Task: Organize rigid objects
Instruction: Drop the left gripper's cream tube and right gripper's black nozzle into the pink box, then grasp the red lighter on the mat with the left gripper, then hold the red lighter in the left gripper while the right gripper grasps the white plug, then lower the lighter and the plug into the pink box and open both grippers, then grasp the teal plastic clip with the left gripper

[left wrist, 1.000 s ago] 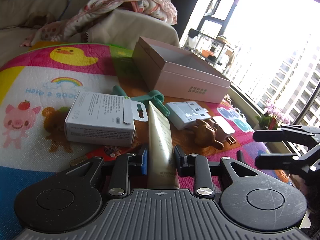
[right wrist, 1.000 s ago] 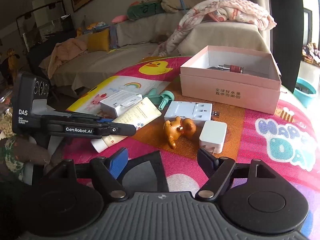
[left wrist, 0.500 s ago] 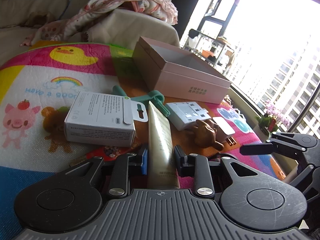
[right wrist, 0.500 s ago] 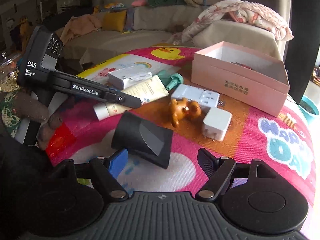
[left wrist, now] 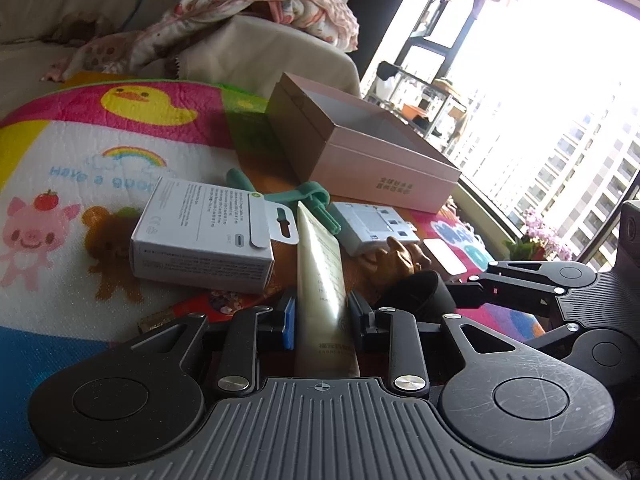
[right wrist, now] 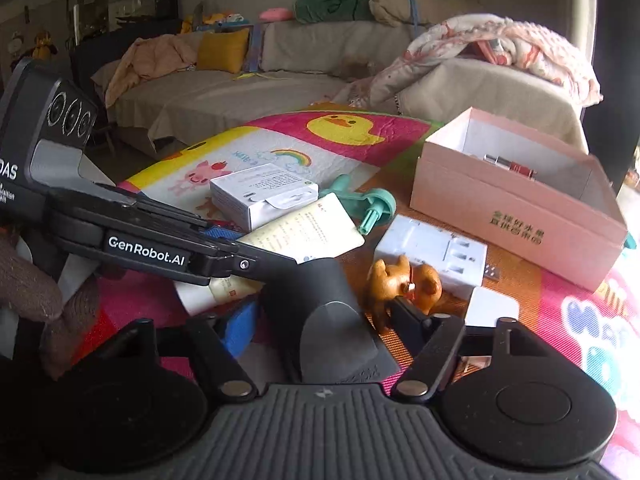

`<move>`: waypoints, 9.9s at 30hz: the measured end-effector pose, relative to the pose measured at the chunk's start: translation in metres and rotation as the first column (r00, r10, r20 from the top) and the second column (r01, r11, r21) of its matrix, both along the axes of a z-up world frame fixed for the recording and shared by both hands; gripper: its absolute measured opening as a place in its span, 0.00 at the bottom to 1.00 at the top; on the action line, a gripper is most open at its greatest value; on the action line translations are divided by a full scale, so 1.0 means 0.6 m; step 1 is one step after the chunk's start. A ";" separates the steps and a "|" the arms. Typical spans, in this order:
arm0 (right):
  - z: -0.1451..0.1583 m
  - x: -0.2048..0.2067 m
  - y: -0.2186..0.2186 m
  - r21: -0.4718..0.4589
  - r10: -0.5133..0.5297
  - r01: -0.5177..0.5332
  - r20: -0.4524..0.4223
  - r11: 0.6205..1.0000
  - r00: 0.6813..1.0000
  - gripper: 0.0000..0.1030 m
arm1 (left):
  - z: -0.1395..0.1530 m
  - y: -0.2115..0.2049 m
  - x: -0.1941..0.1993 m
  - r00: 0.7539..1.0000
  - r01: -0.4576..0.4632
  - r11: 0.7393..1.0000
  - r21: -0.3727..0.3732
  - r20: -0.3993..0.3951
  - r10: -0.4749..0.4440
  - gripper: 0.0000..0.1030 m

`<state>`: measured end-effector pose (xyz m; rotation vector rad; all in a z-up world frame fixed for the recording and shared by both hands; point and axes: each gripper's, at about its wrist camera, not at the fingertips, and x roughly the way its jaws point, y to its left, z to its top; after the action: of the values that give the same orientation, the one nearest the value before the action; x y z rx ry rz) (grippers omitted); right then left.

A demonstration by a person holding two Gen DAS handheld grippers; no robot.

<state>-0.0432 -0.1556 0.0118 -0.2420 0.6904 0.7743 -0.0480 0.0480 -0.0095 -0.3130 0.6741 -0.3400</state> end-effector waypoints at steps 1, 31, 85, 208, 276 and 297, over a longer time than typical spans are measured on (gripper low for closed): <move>-0.002 0.001 0.000 -0.005 -0.007 0.007 -0.011 1.000 1.000 0.54 | 0.003 -0.005 0.001 1.000 0.003 1.000 0.024 0.001 -0.003 0.30; 0.010 -0.027 -0.133 -0.031 -0.235 0.236 0.022 0.971 0.972 0.51 | 0.050 -0.109 -0.042 0.968 0.226 0.893 0.390 0.014 -0.251 0.23; -0.019 0.039 -0.140 0.094 -0.434 0.435 -0.025 0.896 0.900 0.80 | 0.072 0.133 -0.016 0.950 -0.311 0.944 0.108 0.004 0.312 0.25; -0.010 0.068 -0.078 -0.043 -0.382 0.384 0.045 0.922 0.923 0.38 | 0.016 -0.103 0.013 0.994 0.081 0.944 0.320 0.040 -0.098 0.26; -0.019 0.063 -0.149 0.110 -0.501 0.504 -0.058 0.856 0.863 0.73 | 0.065 0.118 0.049 0.973 -0.232 0.971 0.065 0.023 0.231 0.26; -0.020 0.064 -0.155 0.128 -0.505 0.510 -0.072 0.851 0.860 0.75 | 0.044 -0.114 0.129 0.966 0.233 0.898 0.373 0.017 -0.258 0.28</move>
<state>-0.0046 -0.2484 0.0000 0.0904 0.6886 0.3144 0.0297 -0.0202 0.0169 0.1457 0.6982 -0.4537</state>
